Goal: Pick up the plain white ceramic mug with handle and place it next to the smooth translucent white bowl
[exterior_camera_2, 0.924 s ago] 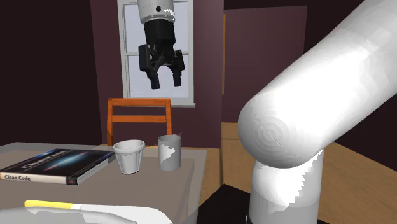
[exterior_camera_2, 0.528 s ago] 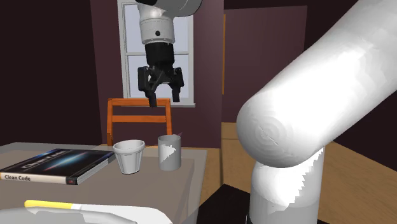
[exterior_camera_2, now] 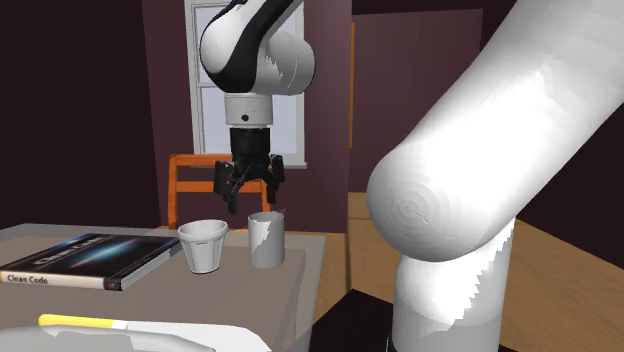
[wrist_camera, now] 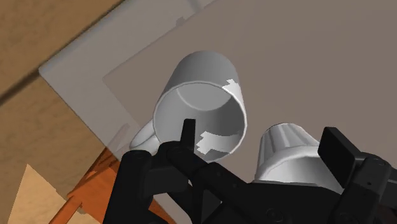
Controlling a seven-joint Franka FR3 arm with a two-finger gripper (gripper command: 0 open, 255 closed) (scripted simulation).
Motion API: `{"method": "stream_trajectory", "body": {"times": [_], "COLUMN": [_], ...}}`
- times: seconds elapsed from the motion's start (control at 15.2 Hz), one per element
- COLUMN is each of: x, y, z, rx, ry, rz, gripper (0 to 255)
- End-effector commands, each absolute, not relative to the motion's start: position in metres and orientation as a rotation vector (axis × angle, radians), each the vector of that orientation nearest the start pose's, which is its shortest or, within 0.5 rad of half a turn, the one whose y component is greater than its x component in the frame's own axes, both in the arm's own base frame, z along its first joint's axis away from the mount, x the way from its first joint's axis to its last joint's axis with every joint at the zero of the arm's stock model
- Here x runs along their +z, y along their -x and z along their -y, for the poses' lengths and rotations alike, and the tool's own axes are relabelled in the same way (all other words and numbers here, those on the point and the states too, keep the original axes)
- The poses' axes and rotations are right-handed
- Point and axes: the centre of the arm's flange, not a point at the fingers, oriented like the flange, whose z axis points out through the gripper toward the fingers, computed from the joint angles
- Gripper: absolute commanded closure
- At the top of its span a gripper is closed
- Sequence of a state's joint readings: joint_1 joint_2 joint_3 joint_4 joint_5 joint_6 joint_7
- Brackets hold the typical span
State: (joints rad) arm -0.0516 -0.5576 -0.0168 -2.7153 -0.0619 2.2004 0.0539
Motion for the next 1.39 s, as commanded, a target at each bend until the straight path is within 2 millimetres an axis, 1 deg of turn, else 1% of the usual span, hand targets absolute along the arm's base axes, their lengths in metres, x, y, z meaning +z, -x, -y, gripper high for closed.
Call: {"method": "stream_trajectory", "body": {"times": [0.0, 0.07, 0.46, 0.53, 1.06, 1.12, 1.32], "x": [0.377, 0.374, 0.343, 0.335, 0.335, 0.335, 0.335], "y": [-0.369, -0.37, -0.372, -0.372, -0.372, -0.372, -0.372], "z": [0.033, 0.034, 0.035, 0.035, 0.035, 0.035, 0.035], "rx": [-0.111, -0.115, -0.115, -0.115, -0.115, -0.115, -0.115], "ry": [3.168, 3.167, 3.167, 3.167, 3.167, 3.167, 3.167], "rz": [-0.195, -0.201, -0.201, -0.201, -0.201, -0.201, -0.201], "gripper": [0, 0, 0, 0, 0, 255, 255]}}
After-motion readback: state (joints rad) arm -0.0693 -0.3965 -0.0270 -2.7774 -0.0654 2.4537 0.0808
